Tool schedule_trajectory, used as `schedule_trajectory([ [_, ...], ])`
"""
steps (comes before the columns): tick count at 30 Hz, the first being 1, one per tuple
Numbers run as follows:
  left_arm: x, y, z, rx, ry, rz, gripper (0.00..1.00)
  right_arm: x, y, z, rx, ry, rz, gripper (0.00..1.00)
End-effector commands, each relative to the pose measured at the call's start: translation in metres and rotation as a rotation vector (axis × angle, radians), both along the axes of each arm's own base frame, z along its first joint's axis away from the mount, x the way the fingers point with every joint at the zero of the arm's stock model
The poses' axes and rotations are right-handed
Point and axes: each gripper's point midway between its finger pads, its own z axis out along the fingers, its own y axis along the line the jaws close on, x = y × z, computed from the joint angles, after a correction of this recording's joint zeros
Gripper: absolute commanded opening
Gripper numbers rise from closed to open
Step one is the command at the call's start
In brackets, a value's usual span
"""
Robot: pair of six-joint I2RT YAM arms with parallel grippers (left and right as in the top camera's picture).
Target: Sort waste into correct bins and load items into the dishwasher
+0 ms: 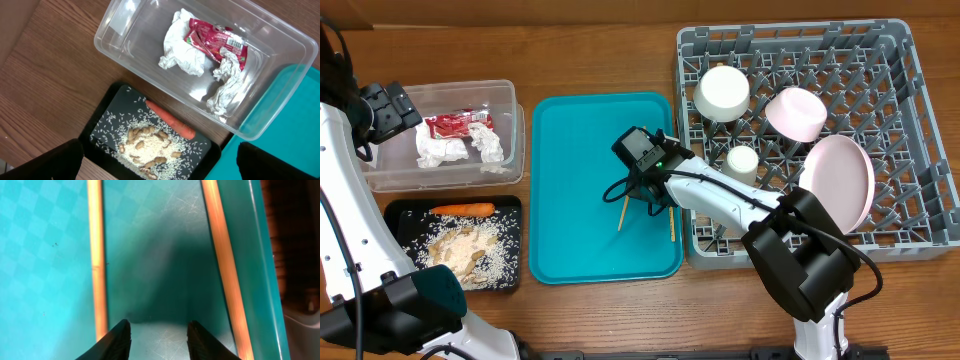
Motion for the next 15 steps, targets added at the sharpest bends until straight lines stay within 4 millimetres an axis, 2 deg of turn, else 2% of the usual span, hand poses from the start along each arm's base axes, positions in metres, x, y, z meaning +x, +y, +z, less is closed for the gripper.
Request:
schedule_trajectory([
  [1,-0.002,0.002,0.013,0.031,-0.024,-0.007,1.0,0.001,0.004,-0.003,0.01,0.003,0.028,0.36],
  [4,-0.002,0.002,0.013,0.031,-0.024,-0.007,1.0,0.005,0.021,0.002,0.088,-0.007,0.045,0.22],
  [5,-0.002,0.002,0.013,0.031,-0.024,-0.007,1.0,0.006,0.026,0.004,0.103,-0.014,0.05,0.2],
  [9,-0.002,0.002,0.013,0.031,-0.024,-0.007,1.0,0.011,0.037,0.018,0.111,-0.047,0.055,0.22],
  [12,-0.002,0.002,0.013,0.031,-0.024,-0.007,1.0,0.012,0.038,0.029,0.1,-0.049,-0.022,0.22],
  [13,-0.002,0.002,0.013,0.031,-0.024,-0.007,1.0,0.011,0.039,0.031,0.102,-0.046,-0.033,0.25],
  [14,-0.002,0.002,0.013,0.031,-0.024,-0.007,1.0,0.012,0.041,0.033,0.107,-0.048,-0.038,0.45],
  [15,-0.002,0.002,0.013,0.031,-0.024,-0.007,1.0,0.013,0.046,0.037,0.123,-0.06,-0.032,0.51],
])
